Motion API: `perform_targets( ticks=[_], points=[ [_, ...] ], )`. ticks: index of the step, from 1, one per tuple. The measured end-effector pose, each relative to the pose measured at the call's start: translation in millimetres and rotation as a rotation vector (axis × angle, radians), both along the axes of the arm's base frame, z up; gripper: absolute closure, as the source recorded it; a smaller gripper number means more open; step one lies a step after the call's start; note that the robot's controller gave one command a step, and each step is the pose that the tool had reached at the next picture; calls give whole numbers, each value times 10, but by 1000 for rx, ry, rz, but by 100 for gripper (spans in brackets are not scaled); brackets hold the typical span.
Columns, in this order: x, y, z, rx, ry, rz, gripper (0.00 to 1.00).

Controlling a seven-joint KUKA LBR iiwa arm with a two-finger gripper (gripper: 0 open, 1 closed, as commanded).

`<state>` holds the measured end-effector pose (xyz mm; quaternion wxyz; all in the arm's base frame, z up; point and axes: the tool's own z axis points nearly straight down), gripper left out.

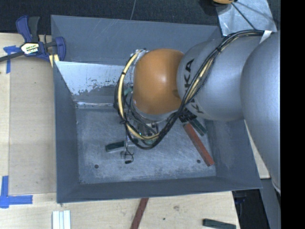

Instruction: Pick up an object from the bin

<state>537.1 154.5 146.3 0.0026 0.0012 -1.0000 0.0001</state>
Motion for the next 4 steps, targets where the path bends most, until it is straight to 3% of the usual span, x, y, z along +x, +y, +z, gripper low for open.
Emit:
perform_targets(
  ticks=[1,2,3,4],
  points=[
    [22,-7,40,1,-8,-3,100],
    [22,-8,40,1,-8,-3,0],
    [22,-8,40,1,-8,-4,0],
    [-185,122,-757,0,-6,-301,100]
  ],
)
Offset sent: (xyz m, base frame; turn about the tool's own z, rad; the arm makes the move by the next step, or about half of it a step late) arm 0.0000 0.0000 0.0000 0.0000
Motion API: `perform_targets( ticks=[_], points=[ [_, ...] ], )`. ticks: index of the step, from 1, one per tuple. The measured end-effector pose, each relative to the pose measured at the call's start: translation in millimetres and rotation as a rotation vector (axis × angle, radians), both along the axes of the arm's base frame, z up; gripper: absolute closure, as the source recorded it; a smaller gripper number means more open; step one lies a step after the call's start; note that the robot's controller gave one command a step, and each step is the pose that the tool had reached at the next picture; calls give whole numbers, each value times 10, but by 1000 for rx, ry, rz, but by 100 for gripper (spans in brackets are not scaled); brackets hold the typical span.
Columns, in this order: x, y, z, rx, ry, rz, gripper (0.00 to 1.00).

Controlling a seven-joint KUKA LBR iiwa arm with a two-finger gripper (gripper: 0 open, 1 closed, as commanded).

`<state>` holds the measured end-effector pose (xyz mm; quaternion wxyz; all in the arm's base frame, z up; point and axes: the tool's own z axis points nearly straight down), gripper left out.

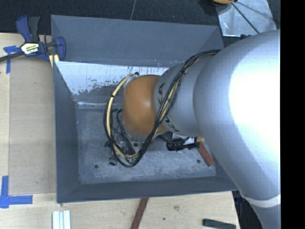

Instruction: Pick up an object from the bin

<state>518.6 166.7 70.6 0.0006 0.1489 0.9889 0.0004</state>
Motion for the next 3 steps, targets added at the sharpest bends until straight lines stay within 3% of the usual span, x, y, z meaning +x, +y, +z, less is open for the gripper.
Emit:
perform_targets(
  ticks=[2,3],
  points=[
    [-11,-7,25,-1,2,-2,100],
    [40,20,516,0,-5,51,100]
  ],
)
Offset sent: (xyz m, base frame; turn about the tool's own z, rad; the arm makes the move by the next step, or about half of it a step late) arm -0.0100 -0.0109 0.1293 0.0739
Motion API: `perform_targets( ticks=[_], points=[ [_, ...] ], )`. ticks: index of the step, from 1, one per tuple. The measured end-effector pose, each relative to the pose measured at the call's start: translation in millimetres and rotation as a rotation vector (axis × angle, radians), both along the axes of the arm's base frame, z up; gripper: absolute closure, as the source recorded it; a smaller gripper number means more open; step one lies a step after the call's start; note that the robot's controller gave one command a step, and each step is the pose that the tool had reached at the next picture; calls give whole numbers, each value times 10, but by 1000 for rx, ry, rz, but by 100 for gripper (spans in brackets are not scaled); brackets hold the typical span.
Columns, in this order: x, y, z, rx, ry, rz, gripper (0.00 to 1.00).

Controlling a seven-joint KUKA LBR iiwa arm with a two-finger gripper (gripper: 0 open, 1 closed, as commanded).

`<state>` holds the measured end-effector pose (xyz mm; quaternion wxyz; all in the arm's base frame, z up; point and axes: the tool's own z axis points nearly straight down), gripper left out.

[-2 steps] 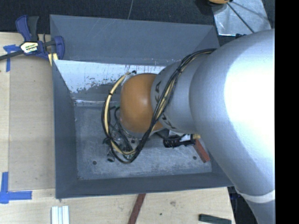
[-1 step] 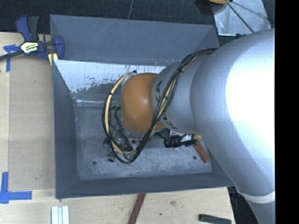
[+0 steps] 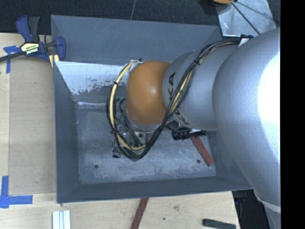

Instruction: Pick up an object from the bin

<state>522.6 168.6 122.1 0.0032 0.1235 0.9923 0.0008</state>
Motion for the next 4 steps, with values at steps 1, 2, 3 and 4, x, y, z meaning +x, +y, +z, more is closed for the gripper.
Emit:
perform_targets(
  ticks=[1,2,3,4],
  points=[
    [-154,81,528,-4,10,210,100],
    [-55,254,791,1,-4,157,100],
    [-324,156,342,-1,5,19,0],
    [-323,156,342,-1,5,18,0]
  ],
)
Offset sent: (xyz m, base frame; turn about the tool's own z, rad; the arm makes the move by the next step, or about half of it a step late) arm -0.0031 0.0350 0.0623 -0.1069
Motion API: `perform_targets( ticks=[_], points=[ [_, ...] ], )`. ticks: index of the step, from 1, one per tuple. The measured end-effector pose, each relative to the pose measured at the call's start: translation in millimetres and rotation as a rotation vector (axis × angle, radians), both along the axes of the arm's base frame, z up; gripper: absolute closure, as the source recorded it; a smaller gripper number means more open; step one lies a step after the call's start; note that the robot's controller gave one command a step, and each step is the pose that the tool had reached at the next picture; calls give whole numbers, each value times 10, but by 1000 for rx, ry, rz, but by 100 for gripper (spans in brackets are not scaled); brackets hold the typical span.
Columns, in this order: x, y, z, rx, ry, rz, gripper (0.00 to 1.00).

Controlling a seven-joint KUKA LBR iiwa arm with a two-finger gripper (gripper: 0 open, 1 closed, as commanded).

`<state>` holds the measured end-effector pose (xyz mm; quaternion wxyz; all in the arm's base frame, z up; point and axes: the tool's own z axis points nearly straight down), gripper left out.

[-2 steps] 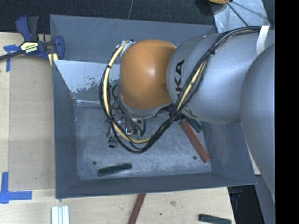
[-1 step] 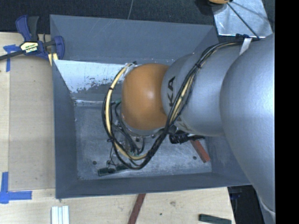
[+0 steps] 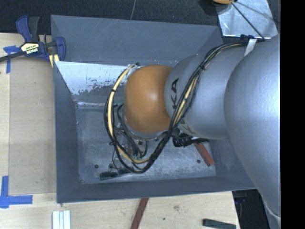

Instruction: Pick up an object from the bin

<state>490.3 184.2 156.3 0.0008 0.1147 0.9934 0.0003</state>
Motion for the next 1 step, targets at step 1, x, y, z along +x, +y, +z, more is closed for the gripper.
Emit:
perform_targets(
  ticks=[1],
  points=[
    [2,-37,-254,2,-8,123,0]
  ],
)
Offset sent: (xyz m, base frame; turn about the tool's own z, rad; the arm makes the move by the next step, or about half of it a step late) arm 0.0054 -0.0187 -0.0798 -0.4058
